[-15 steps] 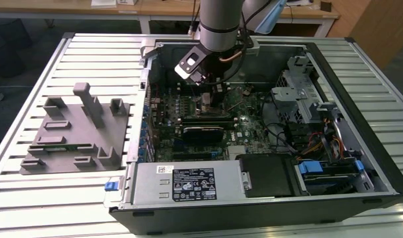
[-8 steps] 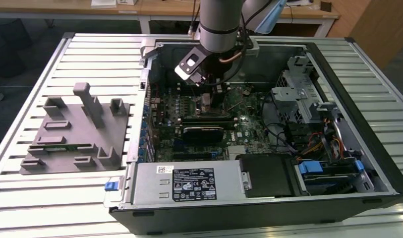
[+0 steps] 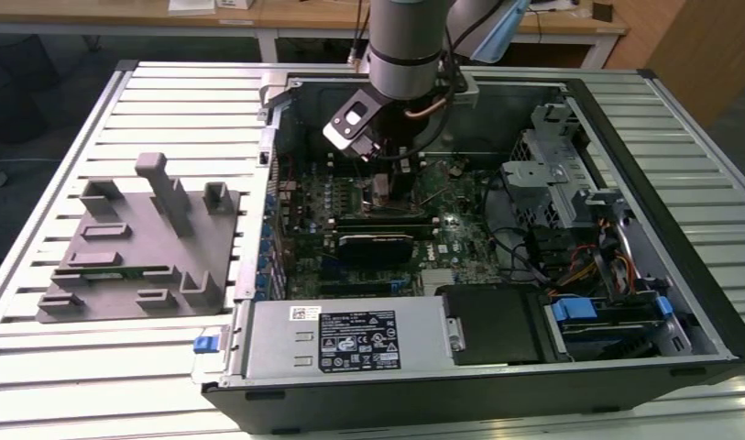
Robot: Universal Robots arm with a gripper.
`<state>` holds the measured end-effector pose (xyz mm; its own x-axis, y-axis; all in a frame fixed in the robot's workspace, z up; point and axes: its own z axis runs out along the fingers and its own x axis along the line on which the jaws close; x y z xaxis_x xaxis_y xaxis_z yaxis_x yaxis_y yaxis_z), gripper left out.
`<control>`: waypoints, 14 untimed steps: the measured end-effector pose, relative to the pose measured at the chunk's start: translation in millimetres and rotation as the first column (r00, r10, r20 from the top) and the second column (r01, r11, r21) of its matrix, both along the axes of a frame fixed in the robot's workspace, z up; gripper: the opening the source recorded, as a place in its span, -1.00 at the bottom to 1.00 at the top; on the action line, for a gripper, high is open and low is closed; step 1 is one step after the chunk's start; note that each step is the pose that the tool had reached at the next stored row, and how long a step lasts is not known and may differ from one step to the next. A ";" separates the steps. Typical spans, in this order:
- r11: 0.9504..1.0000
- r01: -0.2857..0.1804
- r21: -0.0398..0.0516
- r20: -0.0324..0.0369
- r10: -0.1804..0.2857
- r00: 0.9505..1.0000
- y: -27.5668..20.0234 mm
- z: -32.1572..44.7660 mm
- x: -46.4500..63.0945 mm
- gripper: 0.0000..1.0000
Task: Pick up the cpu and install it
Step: 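Place the cpu into insertion slot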
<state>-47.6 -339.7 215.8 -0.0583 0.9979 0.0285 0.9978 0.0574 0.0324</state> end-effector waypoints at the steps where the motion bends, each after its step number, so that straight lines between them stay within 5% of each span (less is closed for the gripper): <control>1: 1.000 0.000 0.000 0.000 0.000 1.000 0.0 -0.5 0.0 0.08; 14: 1.000 0.013 0.000 0.000 -0.013 1.000 0.0 -10.3 0.0 0.08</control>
<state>-47.6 -339.8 205.5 -0.0455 0.9986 0.0285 0.9985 0.0446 0.0324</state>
